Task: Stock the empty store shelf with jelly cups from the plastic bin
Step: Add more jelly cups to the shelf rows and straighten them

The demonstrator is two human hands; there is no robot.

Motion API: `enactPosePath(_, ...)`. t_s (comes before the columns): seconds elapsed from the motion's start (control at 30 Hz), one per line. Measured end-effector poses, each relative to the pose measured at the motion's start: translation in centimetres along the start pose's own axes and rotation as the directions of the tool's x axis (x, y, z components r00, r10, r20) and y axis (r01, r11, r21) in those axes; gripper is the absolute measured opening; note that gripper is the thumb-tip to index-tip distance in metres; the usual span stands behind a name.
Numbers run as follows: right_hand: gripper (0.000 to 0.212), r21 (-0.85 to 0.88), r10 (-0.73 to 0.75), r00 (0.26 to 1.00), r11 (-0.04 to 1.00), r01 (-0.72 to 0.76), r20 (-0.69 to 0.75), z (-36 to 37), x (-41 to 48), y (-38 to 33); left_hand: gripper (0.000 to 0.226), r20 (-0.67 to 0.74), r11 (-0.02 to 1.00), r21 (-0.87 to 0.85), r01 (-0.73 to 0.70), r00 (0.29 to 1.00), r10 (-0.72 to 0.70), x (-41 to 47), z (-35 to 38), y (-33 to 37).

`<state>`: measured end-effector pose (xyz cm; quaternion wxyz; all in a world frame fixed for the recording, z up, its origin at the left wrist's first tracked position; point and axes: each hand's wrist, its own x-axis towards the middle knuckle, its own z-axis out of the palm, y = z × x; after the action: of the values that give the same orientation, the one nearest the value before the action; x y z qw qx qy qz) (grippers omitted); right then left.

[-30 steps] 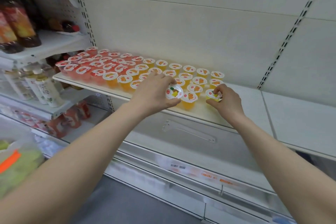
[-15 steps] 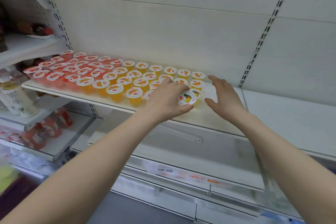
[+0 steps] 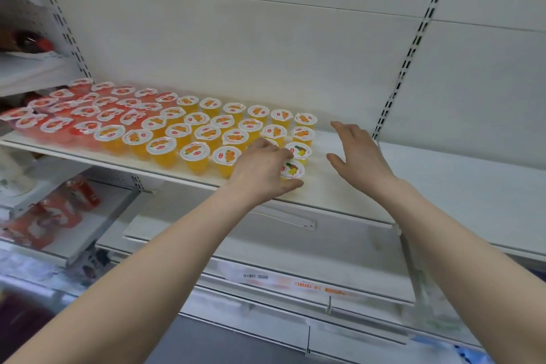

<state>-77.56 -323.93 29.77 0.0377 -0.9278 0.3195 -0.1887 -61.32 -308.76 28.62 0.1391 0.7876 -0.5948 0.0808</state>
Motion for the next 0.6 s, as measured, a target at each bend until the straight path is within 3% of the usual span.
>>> enactPosePath(0.1, 0.062, -0.020, -0.013, 1.000, 1.000, 0.012, -0.002, -0.3, 0.3, -0.6, 0.069, -0.010, 1.000, -0.010, 0.009, 1.000, -0.009, -0.3, -0.5, -0.4)
enactPosePath(0.27, 0.055, -0.076, -0.076, 0.997, 0.994, 0.076, 0.001, -1.3, 0.5, -2.4, 0.058, -0.085, 0.999, -0.033, -0.014, 0.996, 0.011, -1.0, -2.7, -2.4)
enactPosePath(0.6, 0.052, -0.168, -0.277, 0.960, 0.948, 0.270, -0.023, -1.5, 0.4, -12.3, 0.055, -0.204, 0.992, 0.125, 0.006, 0.979, 0.020, -7.5, -7.9, -11.6)
